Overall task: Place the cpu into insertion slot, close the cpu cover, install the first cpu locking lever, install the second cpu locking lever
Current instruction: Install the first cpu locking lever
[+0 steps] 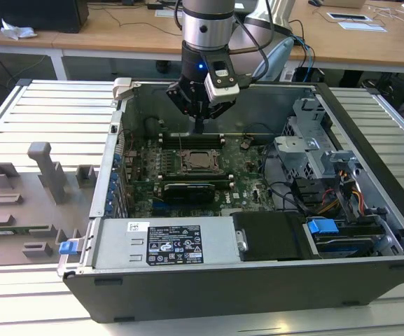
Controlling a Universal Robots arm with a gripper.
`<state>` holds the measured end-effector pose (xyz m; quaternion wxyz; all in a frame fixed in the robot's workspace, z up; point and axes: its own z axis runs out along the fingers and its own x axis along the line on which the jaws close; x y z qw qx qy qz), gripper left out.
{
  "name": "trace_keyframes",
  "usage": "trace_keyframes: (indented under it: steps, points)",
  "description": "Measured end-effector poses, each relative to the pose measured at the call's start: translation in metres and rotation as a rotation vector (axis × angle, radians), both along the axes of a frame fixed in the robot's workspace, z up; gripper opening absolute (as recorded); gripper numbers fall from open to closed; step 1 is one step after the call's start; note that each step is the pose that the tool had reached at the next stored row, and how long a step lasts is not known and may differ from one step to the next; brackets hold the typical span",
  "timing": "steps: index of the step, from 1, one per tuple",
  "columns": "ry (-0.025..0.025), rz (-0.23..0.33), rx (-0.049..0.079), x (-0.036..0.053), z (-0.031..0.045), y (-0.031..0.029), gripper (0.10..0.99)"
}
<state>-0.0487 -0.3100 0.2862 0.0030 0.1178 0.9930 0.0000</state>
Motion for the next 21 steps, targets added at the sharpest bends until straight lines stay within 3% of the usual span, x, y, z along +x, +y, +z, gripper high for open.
trace_keyframes:
  steps: [4, 10, 21]
  points:
    - [0.0, 0.0, 0.0, -0.0032, 0.0, 0.0, 0.106]
    - [0.0, 0.0, 0.0, -0.0198, -0.0004, 0.0, 0.106]
    - [0.0, 0.007, 0.0, -0.0296, -0.0005, 0.0, 0.106]
